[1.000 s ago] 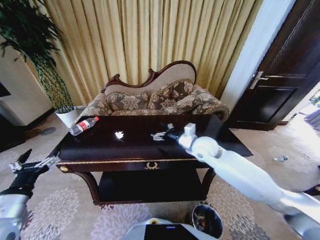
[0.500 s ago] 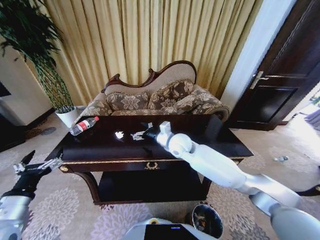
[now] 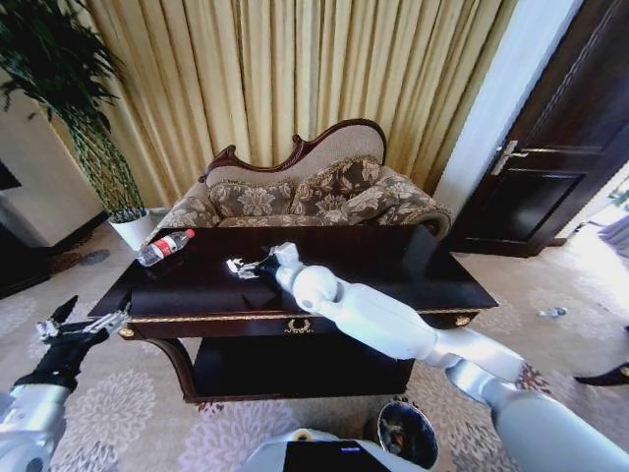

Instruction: Move to the front of the table and place the trash on the table into the trash bin.

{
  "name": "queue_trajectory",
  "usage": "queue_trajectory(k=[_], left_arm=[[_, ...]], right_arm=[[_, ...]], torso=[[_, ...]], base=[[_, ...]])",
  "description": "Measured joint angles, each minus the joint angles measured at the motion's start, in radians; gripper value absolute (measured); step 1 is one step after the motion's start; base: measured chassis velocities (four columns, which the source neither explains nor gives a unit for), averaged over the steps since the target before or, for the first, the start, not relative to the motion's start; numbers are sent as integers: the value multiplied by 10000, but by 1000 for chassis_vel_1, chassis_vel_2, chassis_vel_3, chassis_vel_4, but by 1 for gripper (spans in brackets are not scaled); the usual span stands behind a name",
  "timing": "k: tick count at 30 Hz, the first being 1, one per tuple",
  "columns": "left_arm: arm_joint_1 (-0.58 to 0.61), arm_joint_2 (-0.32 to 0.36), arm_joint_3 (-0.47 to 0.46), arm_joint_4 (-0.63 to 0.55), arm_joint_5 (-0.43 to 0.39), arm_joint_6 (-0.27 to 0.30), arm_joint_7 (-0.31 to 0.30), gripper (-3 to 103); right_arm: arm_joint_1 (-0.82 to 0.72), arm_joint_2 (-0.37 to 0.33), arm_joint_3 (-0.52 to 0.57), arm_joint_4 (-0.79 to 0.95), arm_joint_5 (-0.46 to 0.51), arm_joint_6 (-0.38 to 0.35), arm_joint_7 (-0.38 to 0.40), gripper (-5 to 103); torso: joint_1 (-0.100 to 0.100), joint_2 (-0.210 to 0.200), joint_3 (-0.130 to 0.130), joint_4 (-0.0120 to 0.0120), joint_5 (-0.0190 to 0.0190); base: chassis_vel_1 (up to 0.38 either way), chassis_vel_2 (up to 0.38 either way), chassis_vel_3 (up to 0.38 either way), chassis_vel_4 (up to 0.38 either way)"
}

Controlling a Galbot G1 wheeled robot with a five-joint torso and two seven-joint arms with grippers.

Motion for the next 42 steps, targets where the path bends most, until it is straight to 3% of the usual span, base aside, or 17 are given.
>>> queue_trajectory(k=[17,27,29,31,35,36,38,40,42], left_arm=[[86,-244,-173,-8,-54,-144,309,100],[34,-236,-175,49,-54,-181,310,100],[30,-239,-179,112,-54,-256,334,100],[30,-242,-181,133,-53,-274,349,100],[14,-244,-185,244,-54,-382,378,100],[14,-244,-185,244,-54,-382,378,100],[-12,-216,-180,301,-54,-422,389,100],[-24,-201,-178,315,-54,-424,390,100],[-69,-145,-159,350,-54,-425,391,100]], right_arm=[[100,1738,-125,-1781,73,120,764,100],[112,2209,-149,-2323,140,116,911,98],[150,2356,-174,-2502,140,110,998,88],[161,2379,-180,-2535,140,107,1004,88],[192,2431,-227,-2641,141,100,1079,65],[192,2431,-227,-2641,141,100,1079,65],[199,2417,-267,-2650,137,110,1082,54],[200,2411,-275,-2650,136,116,1082,54],[200,2400,-300,-2666,121,213,1082,38]], torso=[[0,0,1,-1,1],[1,0,1,-1,1],[1,0,1,0,1],[1,0,1,0,0],[1,0,1,0,1],[1,0,1,0,1],[1,0,1,-1,1],[1,0,1,-1,1],[1,0,1,0,1]], base=[[0,0,0,0],[0,0,0,0],[0,0,0,0],[0,0,0,0],[0,0,0,0],[0,0,0,0],[0,0,0,0],[0,0,0,0],[0,0,0,0]])
